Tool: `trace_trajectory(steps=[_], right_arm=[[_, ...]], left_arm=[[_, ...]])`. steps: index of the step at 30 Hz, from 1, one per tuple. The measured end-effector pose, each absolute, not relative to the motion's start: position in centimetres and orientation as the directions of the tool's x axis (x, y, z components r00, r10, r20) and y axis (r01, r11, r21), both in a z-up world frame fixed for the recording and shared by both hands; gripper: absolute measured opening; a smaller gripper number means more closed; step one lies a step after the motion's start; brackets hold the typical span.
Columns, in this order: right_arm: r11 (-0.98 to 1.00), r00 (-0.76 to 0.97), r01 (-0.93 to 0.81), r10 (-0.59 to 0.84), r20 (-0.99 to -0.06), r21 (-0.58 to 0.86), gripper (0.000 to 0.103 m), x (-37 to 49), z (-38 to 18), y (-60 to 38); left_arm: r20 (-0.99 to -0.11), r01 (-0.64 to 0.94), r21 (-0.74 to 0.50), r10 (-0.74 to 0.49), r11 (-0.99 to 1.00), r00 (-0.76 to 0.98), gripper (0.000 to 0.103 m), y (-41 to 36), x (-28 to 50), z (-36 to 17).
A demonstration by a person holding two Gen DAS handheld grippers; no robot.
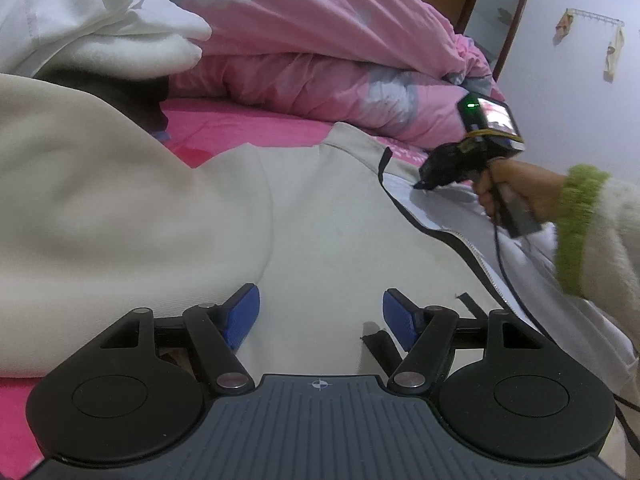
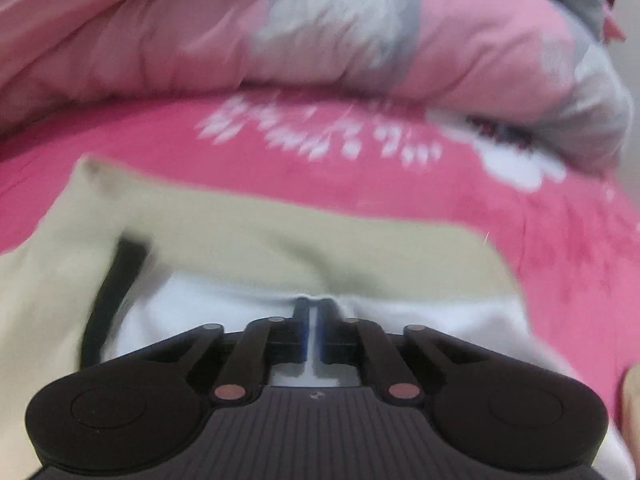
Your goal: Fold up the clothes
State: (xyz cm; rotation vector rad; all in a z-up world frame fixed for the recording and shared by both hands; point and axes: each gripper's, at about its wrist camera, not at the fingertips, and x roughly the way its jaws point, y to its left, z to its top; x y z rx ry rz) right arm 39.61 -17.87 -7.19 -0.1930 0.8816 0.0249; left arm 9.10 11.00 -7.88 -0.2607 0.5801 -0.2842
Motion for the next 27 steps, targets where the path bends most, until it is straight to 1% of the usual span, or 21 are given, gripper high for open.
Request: trace_trajectory(steps=[3,8,11,15,17,20,23,26,27], right_arm=[[0.974,0.675,-0.081,-0.104,-0.731,-0.213,0.000,40.8,-8.0,-17.7],[0.977,0.701,-0.072,-0.093,-0.707,-0.200,0.000,41.1,-8.4,-18.4],[0.973,0.702,-0.079,-0.100,-0.705,-0.218,0.000,39.6,-6.7,-18.6],[0.980,0.752,-0.048,-0.090,-0.653,-0.191,0.001,34.5,-1.5,-20.6],[0.989,0.801,-0.032,-0.060,-0.596,-0.143,0.001,29.9,2.6,-22.5],[0.994,0.884,-0.020,-0.031,-0.466,-0.104,0.001,19.6,10.0,-25.9],[0.987,0.939,-0.008,-0.048,-0.340,-0.161,0.001,7.8,16.2,-28.2],[0.976,0.969,0.013,-0.066,-0.238,-0.217,0.002,-4.6,21.4,-30.7],[0.973,0.973,0.017,-0.069,-0.219,-0.231,0.002,-8.1,22.6,-31.4]], left_arm=[[-0.500,0.190,-0.310,-0.330,0.931,0.801,0.069,10.9,9.1,-8.0],[-0.500,0.194,-0.303,-0.329,0.933,0.801,0.070,10.9,9.0,-8.1],[-0.498,0.199,-0.310,-0.338,0.929,0.799,0.073,11.0,9.1,-8.1],[-0.498,0.205,-0.311,-0.343,0.928,0.796,0.075,10.9,9.3,-8.1],[-0.498,0.208,-0.312,-0.346,0.927,0.795,0.077,10.8,9.4,-8.1],[-0.498,0.208,-0.311,-0.346,0.927,0.795,0.077,10.8,9.4,-8.0],[-0.494,0.205,-0.304,-0.338,0.930,0.801,0.077,10.8,9.2,-7.8],[-0.475,0.208,-0.318,-0.346,0.925,0.809,0.081,11.0,9.0,-7.5],[-0.470,0.208,-0.325,-0.348,0.922,0.811,0.082,11.1,8.9,-7.4]])
